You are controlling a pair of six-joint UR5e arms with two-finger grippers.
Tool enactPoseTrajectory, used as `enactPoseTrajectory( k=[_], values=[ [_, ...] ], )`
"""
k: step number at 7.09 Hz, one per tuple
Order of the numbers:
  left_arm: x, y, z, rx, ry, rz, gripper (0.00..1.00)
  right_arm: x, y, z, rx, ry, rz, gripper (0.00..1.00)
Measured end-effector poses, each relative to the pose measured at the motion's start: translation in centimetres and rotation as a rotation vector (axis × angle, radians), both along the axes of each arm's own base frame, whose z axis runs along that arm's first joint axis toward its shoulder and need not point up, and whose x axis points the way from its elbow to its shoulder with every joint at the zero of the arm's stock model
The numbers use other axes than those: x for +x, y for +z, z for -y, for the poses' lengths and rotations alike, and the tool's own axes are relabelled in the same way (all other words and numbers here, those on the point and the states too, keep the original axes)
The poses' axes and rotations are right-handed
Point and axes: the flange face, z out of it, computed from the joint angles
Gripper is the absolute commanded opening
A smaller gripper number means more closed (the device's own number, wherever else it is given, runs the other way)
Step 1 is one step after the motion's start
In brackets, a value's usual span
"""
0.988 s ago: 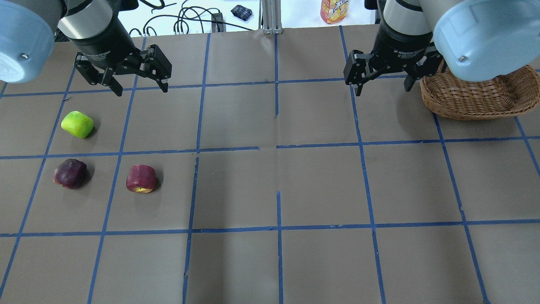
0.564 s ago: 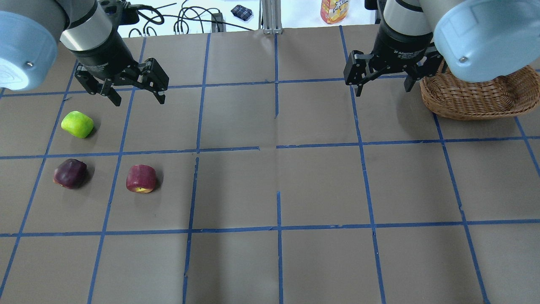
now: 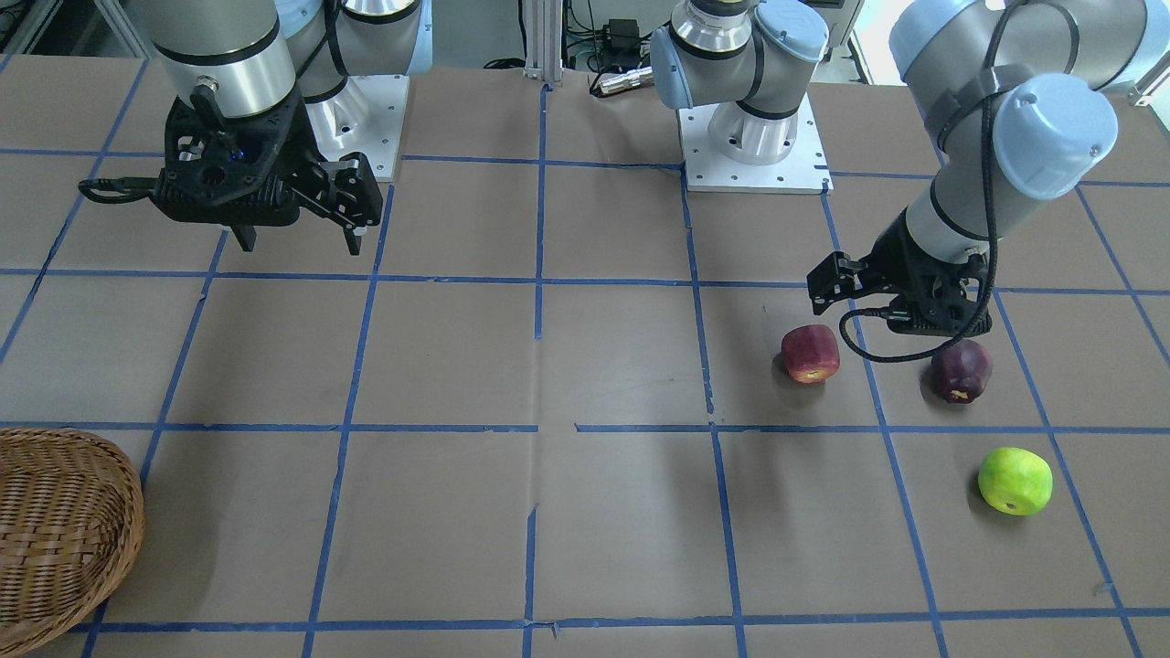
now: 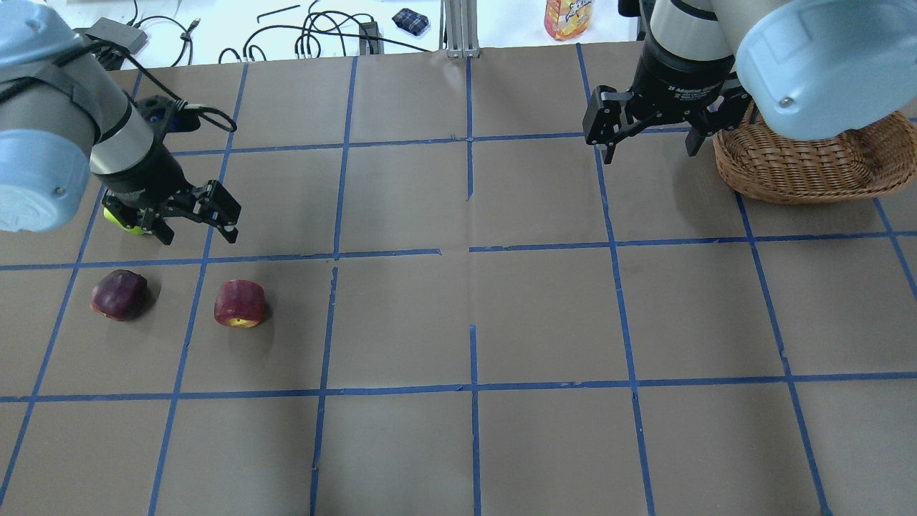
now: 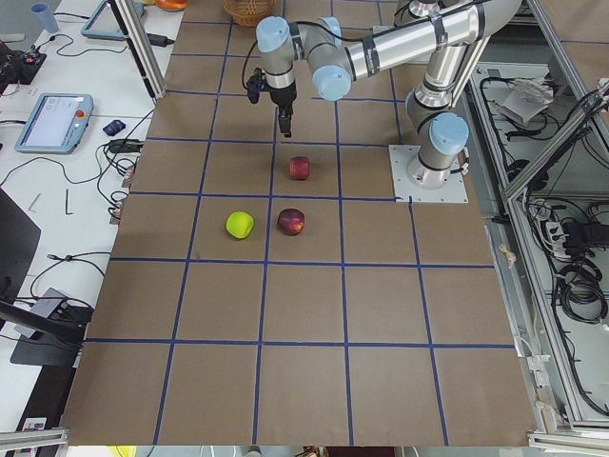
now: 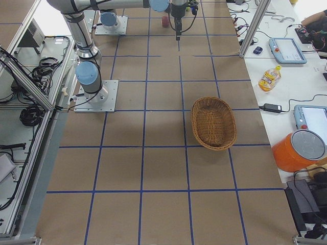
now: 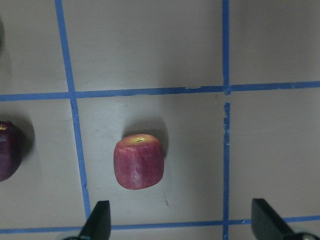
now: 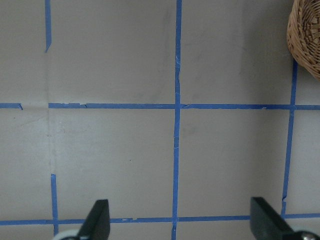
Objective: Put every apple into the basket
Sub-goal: 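Reach down and grasp the red yellow-topped apple with the left gripper, then carry the red apple to the table center and open the left gripper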
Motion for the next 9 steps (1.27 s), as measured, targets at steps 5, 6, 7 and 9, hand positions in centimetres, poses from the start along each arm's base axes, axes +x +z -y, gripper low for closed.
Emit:
enactPoseTrajectory(
  k=[5, 6, 7, 9],
  values=[
    [0.8, -12.7, -3.5, -0.029, 0.015, -0.001, 0.94, 0.0, 0.1, -0.1, -0.002, 0.001, 0.000, 1.00],
    [0.8, -13.8, -3.3, -0.036, 0.018, 0.001, 0.81, 0.1, 0.1, -0.1, -0.001, 0.001, 0.000, 1.00],
    [1.0, -14.7, -2.9, -0.059, 0.033, 0.010, 0.51, 0.1, 0.1, -0.1, 0.000, 0.001, 0.000, 1.00],
    [0.9, -15.4, -2.3, -0.094, 0.060, 0.028, 0.43, 0.1, 0.1, 0.0, -0.002, 0.001, 0.000, 1.00]
  ],
)
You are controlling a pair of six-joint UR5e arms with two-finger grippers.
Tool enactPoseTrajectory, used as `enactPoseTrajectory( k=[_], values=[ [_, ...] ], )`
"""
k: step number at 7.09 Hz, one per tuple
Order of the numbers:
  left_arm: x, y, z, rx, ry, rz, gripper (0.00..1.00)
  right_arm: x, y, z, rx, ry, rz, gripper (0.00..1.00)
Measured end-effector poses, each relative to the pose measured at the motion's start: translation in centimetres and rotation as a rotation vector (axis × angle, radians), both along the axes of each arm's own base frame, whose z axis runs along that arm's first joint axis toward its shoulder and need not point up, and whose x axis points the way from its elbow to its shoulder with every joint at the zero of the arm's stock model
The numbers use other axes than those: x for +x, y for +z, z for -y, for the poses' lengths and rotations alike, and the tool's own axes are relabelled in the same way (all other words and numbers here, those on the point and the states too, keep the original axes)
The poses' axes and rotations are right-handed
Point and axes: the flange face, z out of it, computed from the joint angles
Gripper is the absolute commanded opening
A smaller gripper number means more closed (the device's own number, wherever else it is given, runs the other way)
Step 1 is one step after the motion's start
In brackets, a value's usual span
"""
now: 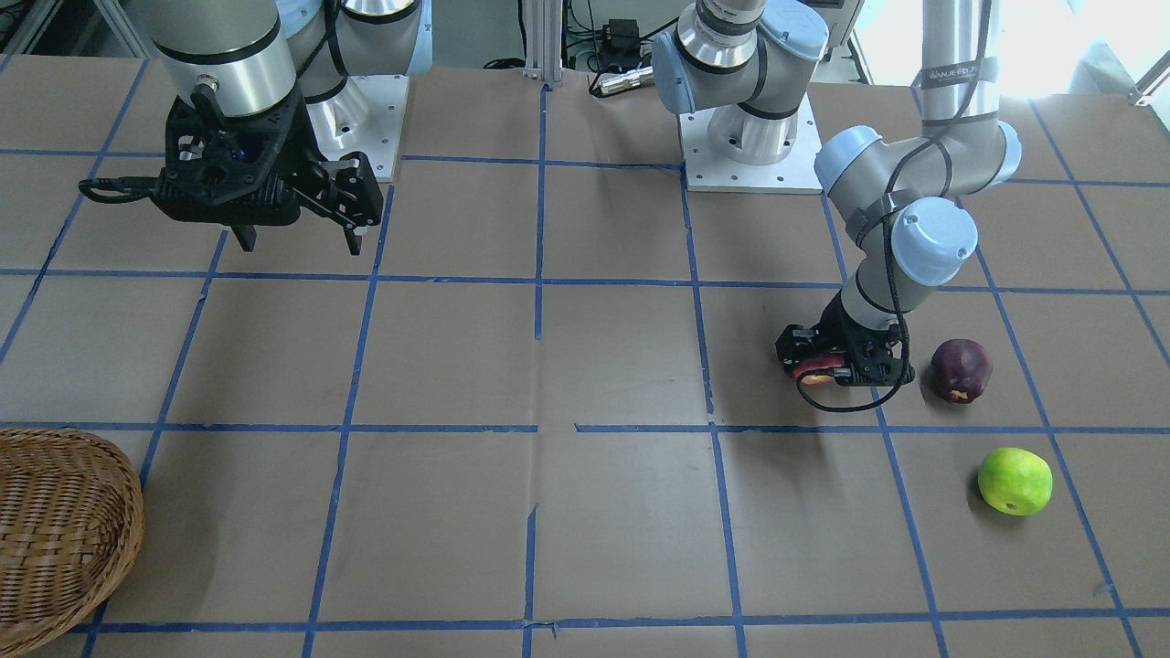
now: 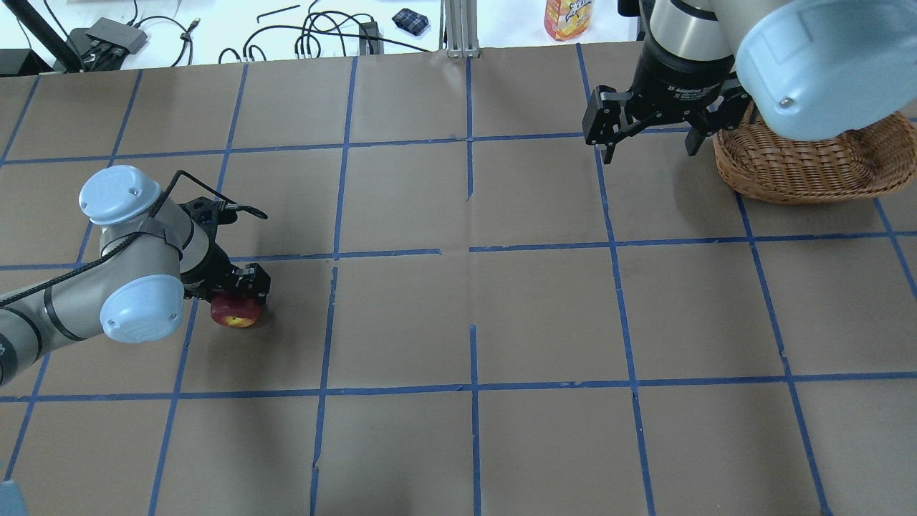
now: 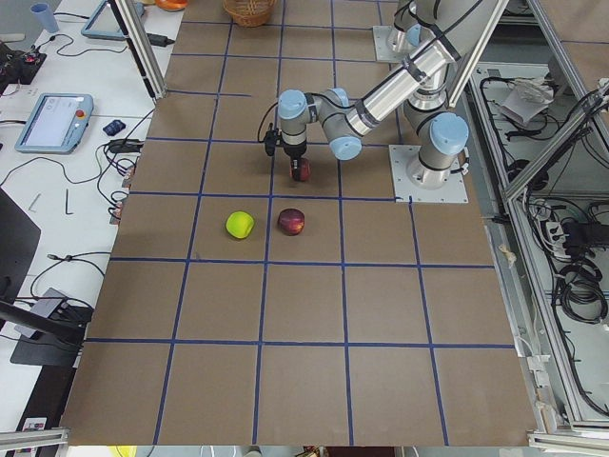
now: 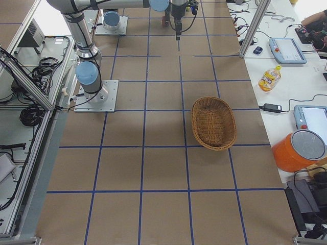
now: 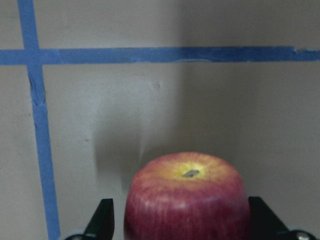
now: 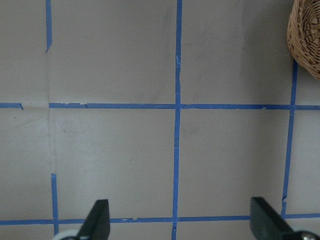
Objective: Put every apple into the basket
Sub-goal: 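Carry the red apple to the table center and open the left gripper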
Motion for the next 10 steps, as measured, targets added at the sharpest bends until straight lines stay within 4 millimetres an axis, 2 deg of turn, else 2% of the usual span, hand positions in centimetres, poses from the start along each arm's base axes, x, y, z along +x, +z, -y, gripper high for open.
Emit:
enactPoseTrajectory(
  k=[1, 2, 3, 4, 5, 7, 8, 9, 10],
  values=[
    [-0.8, 1.1, 0.6, -0.029, 0.003, 0.007, 0.33, 0.0, 0.1, 0.0, -0.002, 0.000, 0.000, 1.00],
    [-2.7, 2.8, 1.8, -0.069, 0.001, 0.014, 0.30, 0.0, 0.1, 0.0, -0.001, 0.000, 0.000, 1.00],
    [-6.2, 4.4, 3.1, -0.103, -0.023, 0.015, 0.25, 0.0, 0.0, 0.0, 0.000, 0.000, 0.000, 1.00],
    [-11.0, 5.6, 4.0, -0.134, -0.057, 0.002, 0.20, 0.0, 0.0, 0.0, 0.001, 0.000, 0.000, 1.00],
    [-15.8, 6.4, 4.4, -0.158, -0.066, -0.039, 0.20, 0.0, -0.1, 0.0, 0.002, 0.000, 0.000, 1.00],
    [-23.7, 5.9, 4.6, -0.176, -0.025, -0.138, 0.20, 0.0, -0.1, 0.0, 0.003, 0.000, 0.000, 1.00],
    [-26.5, 5.0, 4.4, -0.189, -0.008, -0.162, 0.20, 0.0, -0.1, 0.0, 0.003, 0.000, 0.000, 1.00],
    [-28.4, 4.0, 4.2, -0.195, -0.004, -0.175, 0.20, 0.0, -0.1, 0.0, 0.003, 0.000, 0.000, 1.00],
    [-29.9, 3.3, 4.2, -0.194, -0.004, -0.190, 0.51, 0.0, -0.1, 0.1, 0.003, 0.000, 0.000, 1.00]
  ],
)
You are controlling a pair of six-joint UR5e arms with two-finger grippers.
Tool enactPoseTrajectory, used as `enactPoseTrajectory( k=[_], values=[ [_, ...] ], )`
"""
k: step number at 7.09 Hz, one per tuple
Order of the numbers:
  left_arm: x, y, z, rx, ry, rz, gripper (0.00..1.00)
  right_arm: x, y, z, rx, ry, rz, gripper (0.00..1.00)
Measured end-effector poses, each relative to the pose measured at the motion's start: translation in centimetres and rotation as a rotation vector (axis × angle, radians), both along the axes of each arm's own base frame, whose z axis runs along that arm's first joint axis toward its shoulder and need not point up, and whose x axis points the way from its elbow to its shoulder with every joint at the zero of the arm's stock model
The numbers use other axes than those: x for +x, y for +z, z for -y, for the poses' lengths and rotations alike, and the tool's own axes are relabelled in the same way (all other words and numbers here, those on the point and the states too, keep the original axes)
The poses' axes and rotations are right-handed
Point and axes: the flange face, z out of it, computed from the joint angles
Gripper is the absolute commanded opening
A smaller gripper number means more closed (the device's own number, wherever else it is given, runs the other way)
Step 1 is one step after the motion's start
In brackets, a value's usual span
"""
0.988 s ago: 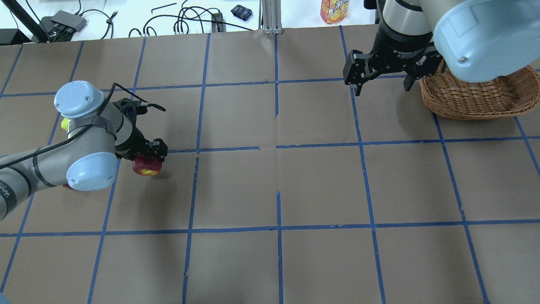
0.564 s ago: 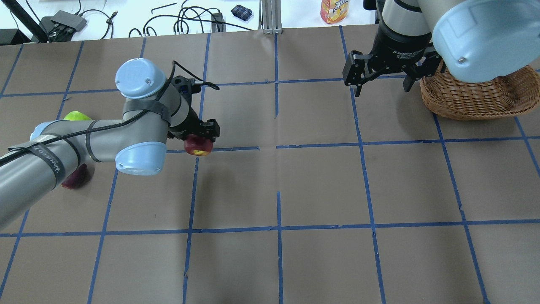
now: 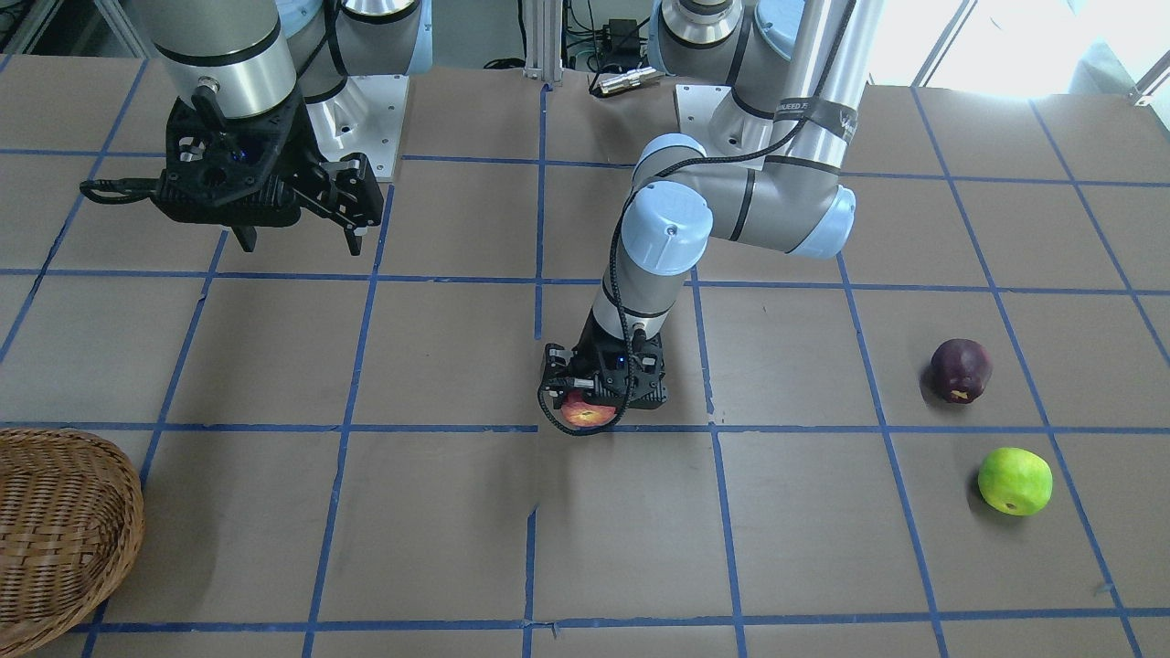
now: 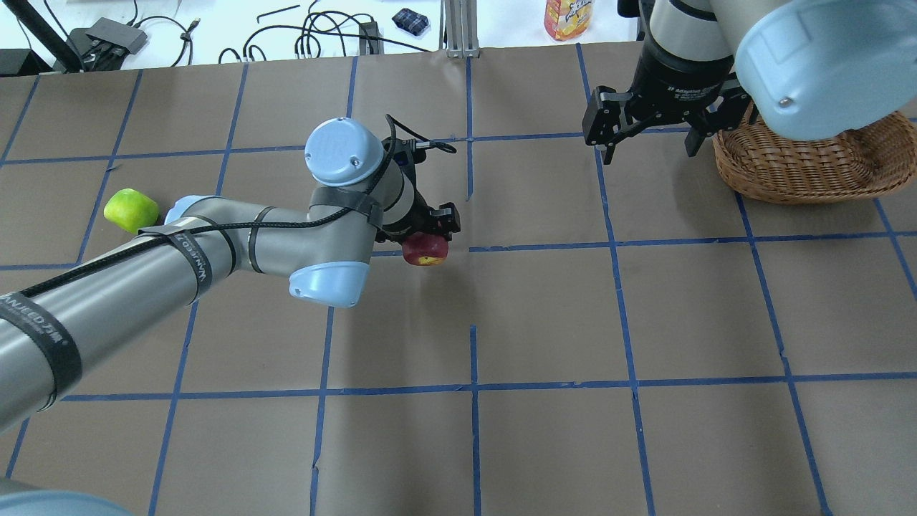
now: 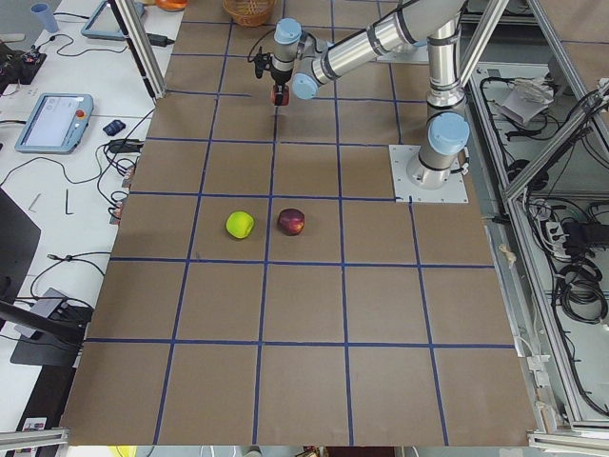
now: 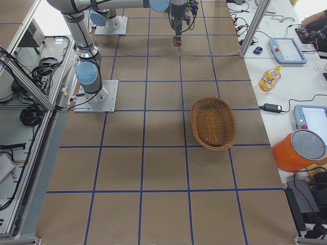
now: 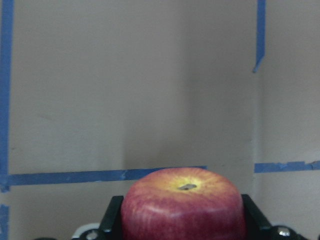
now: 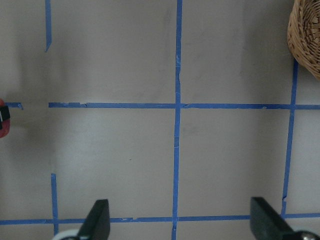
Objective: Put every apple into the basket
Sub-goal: 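Carry the red apple to the table center and open the left gripper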
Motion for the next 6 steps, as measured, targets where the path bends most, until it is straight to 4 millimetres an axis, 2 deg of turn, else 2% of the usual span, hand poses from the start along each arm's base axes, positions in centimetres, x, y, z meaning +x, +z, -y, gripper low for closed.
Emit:
enactPoseTrajectory(
  k=[2, 4, 6],
  values=[
    [-2.8, -0.9, -0.4, 0.014, 0.019, -0.034, 1.00, 0.0, 0.0, 0.1, 0.000, 0.001, 0.000, 1.00],
    [-4.4, -2.0, -1.1, 0.035, 0.034, -0.042, 1.00, 0.0, -0.1, 0.1, 0.001, 0.004, -0.003, 1.00],
    [-4.8, -1.0, -1.4, 0.011, 0.017, -0.047, 1.00, 0.0, -0.1, 0.0, 0.002, 0.004, -0.003, 1.00]
  ],
)
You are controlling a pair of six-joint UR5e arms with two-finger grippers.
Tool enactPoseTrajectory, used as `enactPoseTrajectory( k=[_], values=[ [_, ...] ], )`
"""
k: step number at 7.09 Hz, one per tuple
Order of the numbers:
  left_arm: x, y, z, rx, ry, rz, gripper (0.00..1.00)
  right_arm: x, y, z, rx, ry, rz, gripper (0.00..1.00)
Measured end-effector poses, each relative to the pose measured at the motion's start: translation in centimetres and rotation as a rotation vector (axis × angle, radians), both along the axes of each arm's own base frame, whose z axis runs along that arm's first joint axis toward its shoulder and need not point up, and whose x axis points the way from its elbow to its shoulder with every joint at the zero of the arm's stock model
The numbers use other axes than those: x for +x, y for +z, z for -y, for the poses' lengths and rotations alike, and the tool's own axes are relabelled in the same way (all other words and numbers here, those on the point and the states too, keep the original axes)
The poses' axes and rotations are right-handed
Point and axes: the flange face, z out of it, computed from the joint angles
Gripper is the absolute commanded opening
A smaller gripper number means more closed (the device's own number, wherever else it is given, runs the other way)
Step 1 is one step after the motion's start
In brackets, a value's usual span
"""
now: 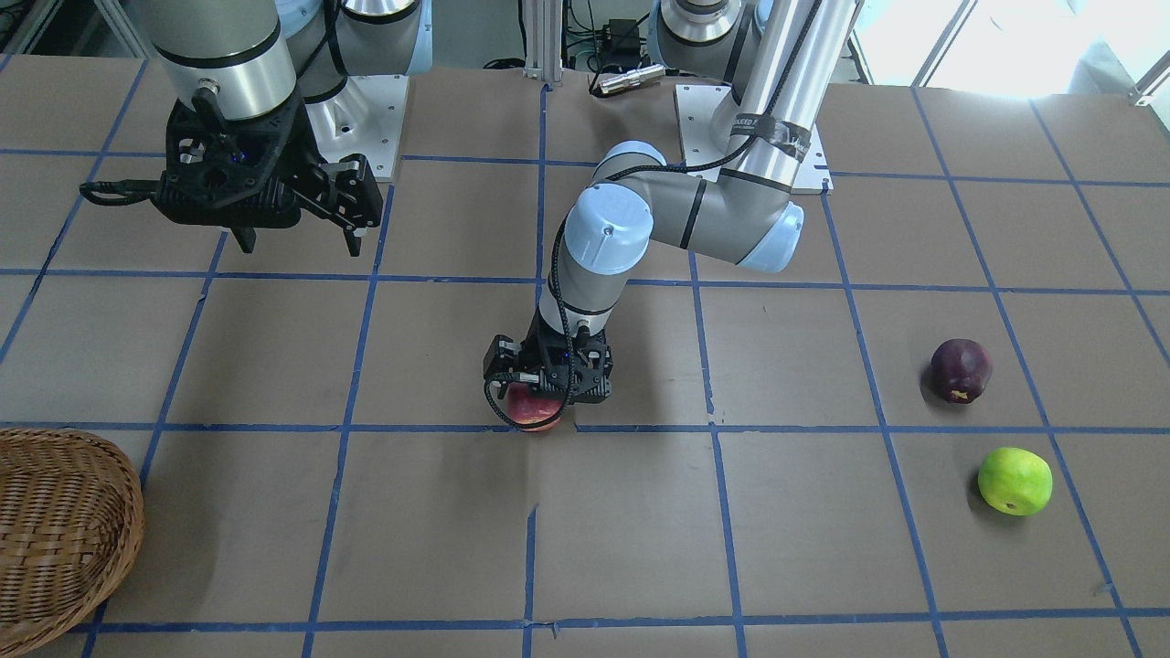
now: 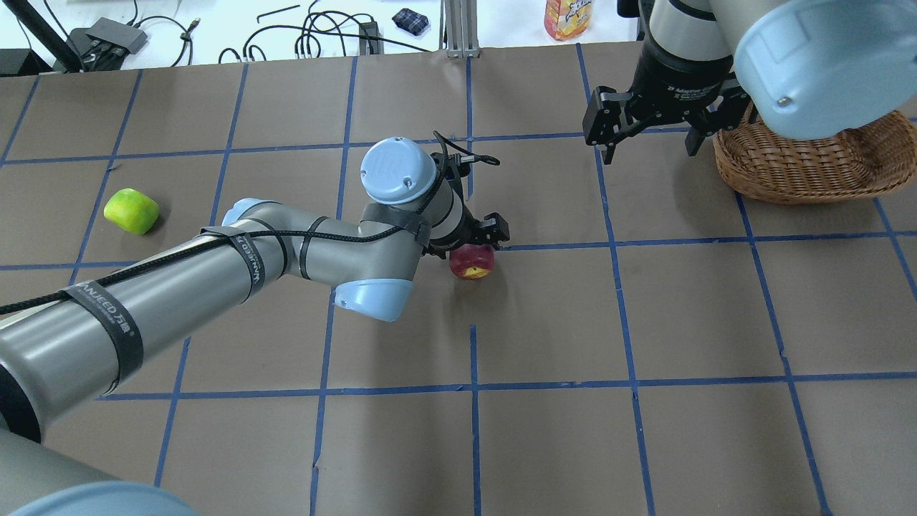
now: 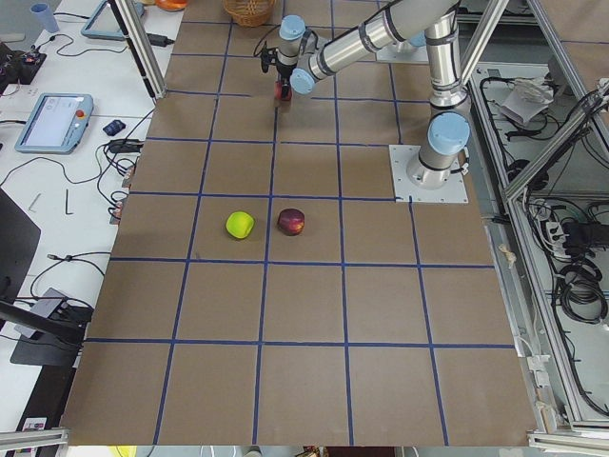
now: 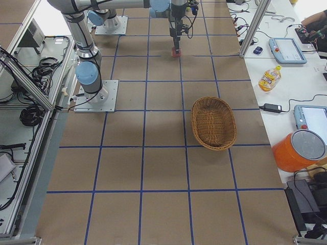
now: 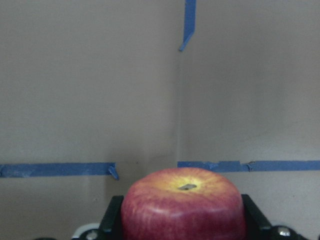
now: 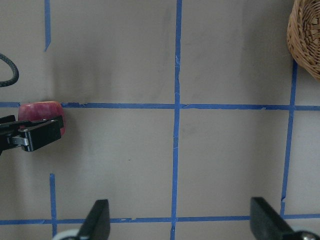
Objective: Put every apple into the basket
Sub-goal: 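Carry the red apple to the table center and open the left gripper, then grasp the red apple with the right gripper while left grasps dark apple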
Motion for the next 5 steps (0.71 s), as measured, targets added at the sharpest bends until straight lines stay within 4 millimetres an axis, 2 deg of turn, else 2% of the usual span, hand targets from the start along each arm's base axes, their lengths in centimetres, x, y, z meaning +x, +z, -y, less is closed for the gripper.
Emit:
enactPoseTrajectory(
  k=[1, 2, 3, 4, 5],
  values=[
    [0.8, 1.0, 0.2, -0.018, -0.019, 0.007, 1.00, 0.0, -0.1, -0.1, 0.003, -0.001, -0.002, 1.00],
    [3.0, 2.3, 0.7, -0.028, -0.047, 0.029, 1.00, 0.0, -0.2, -0.3, 0.002, -0.004, -0.005, 1.00],
    [6.2, 3.4, 1.1, -0.014, -0.069, 0.080, 1.00, 0.2, -0.4, -0.1, 0.001, -0.006, -0.005, 1.00],
    [9.8, 4.6, 1.0, 0.003, -0.094, 0.182, 1.00, 1.1, -1.7, 0.4, 0.014, -0.004, -0.004, 1.00],
    [13.5, 6.1, 0.9, 0.022, -0.112, 0.300, 1.00, 3.2, -3.7, 1.0, 0.029, 0.006, -0.006, 1.00]
  ],
)
